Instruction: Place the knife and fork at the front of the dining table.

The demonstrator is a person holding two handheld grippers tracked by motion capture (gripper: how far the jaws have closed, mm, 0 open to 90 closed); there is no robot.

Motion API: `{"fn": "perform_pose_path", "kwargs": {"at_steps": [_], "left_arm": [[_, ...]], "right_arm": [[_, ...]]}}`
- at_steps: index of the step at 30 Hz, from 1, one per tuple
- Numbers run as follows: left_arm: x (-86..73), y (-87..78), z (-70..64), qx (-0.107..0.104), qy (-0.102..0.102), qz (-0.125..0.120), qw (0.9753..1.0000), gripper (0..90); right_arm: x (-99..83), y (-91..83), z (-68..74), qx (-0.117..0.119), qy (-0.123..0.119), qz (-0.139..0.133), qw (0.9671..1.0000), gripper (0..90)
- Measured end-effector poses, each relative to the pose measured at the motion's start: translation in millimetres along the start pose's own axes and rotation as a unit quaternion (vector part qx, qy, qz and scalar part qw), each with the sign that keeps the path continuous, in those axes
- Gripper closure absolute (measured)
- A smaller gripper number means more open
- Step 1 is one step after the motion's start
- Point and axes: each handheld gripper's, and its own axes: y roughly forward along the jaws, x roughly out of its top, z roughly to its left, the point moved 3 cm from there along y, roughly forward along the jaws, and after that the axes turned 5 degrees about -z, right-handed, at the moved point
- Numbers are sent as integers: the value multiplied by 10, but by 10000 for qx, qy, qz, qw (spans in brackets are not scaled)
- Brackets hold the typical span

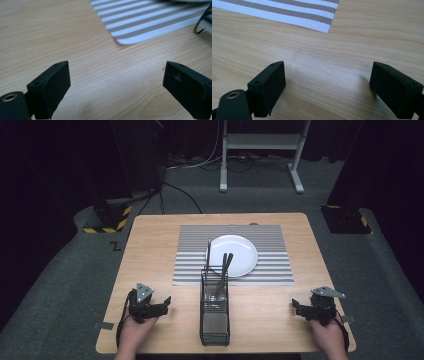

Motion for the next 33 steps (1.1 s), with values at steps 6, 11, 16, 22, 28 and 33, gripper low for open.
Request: {"fn": "perform_pose_path", "kwargs": {"at_steps": [6,11,16,22,28,33], "left_arm": [[153,-80,-175,-318,54,-321,9990,78],[290,-149,-330,-493,183,-596,9968,78],[418,-229,-443,-735,123,-884,9933,80],[527,-315,-520,-900,16,-1120,9896,103],[645,-413,-601,-969,-58,-1501,9839,138],[763,-443,-671,-951,-55,-1685,9811,133]], "right_arm": [[1,2,3,8,5,5,10000,132],[2,2,3,8,4,4,10000,132],[2,2,3,10,-2,1,10000,132],[2,2,3,8,2,5,10000,132],[2,2,3,10,-2,1,10000,132],[2,3,3,10,-1,0,10000,132]]}}
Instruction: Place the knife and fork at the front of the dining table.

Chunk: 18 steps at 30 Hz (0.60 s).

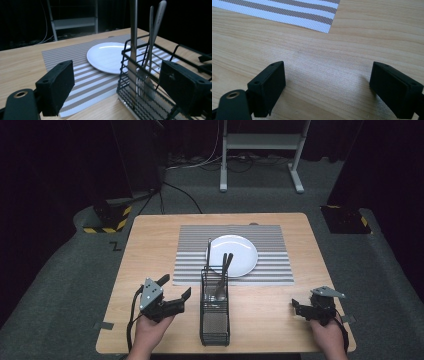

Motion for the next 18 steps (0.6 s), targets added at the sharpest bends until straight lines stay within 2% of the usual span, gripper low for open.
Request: {"fn": "perform_pose_path", "kwargs": {"at_steps": [7,13,18], "left_arm": [[92,155,-95,-31,45,87,9999,133],[149,319,-179,-57,264,170,9995,136],[178,453,-227,-78,341,201,9992,142]], "right_arm": [[0,-1,0,-1,5,4,10000,132],[0,-1,0,-1,4,4,10000,132],[0,-1,0,4,-3,1,10000,133]]}}
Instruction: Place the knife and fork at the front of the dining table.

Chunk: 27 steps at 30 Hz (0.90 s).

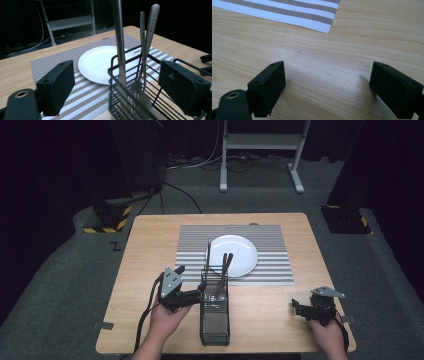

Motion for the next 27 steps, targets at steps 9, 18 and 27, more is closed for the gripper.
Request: {"fn": "perform_pose_path", "kwargs": {"at_steps": [9,18,27], "left_arm": [[126,238,-34,23,-15,25,10000,188],[138,415,-22,116,-2,74,9999,428],[150,482,-48,-40,-196,53,9998,639]], "right_arm": [[0,0,3,26,-12,-2,10000,133],[0,0,2,35,-10,-3,10000,134],[0,0,4,39,-15,-2,10000,134]]}}
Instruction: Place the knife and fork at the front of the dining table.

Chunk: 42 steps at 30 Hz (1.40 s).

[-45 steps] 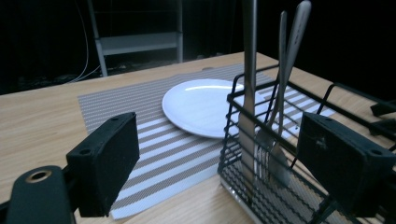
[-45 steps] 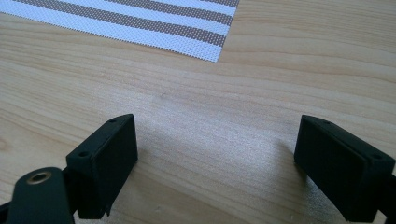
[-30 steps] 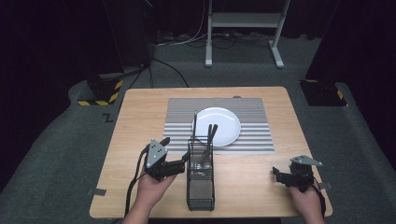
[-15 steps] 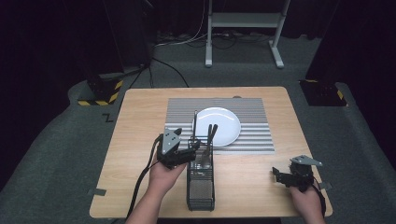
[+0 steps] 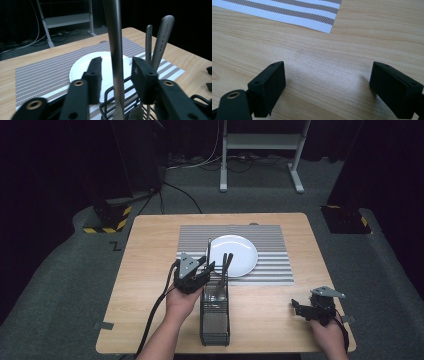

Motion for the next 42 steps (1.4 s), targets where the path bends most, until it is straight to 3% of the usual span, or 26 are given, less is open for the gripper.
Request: {"fn": "perform_pose_path", "kwargs": {"at_steps": [7,11,22,30,42], "left_arm": [[-25,6,-40,64,-25,-53,10000,798],[-31,-10,-87,120,-96,-77,9999,807],[-31,-106,-249,507,94,-168,9985,818],[106,-246,-261,564,81,-645,9963,823],[444,-525,-297,557,221,-1393,9884,824]], "right_arm": [[0,0,0,13,-11,-1,10000,134],[0,0,0,15,-10,-2,10000,134],[0,0,1,14,-4,2,10000,134],[0,1,1,13,-5,-6,10000,133],[0,1,1,12,-6,-5,10000,133]]}}
